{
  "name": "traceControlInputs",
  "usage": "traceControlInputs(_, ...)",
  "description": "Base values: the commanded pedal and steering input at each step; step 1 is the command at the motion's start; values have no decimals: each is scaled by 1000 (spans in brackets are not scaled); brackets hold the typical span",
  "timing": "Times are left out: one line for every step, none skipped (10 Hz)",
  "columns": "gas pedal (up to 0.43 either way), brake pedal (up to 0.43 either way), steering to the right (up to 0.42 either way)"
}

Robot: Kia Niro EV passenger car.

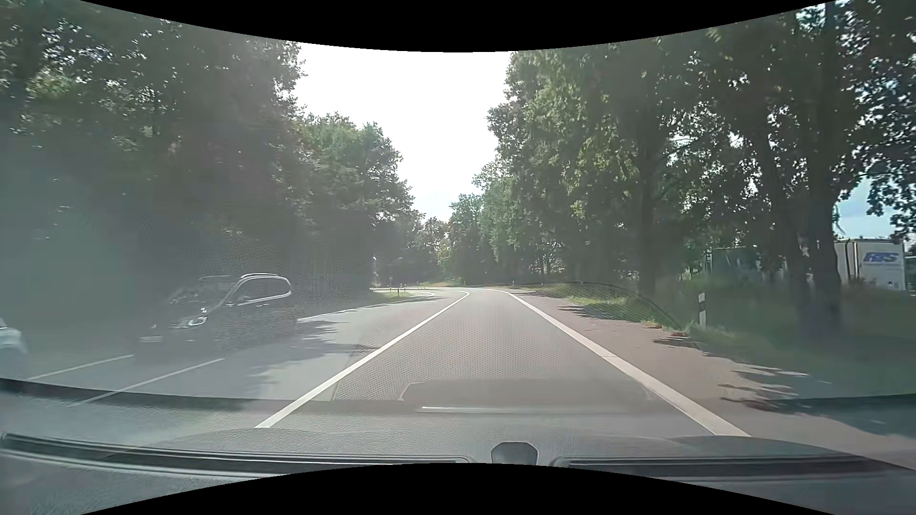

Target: Follow the waypoints while adhering to traffic rules and regulations

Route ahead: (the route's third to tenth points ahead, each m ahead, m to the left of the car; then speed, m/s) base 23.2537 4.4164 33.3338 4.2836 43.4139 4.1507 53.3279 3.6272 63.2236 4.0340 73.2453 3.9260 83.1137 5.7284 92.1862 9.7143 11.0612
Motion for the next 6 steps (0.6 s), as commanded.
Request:
traceControlInputs(311, 0, 27)
traceControlInputs(311, 0, 23)
traceControlInputs(311, 0, 17)
traceControlInputs(311, 0, 15)
traceControlInputs(311, 0, 9)
traceControlInputs(311, 0, 4)
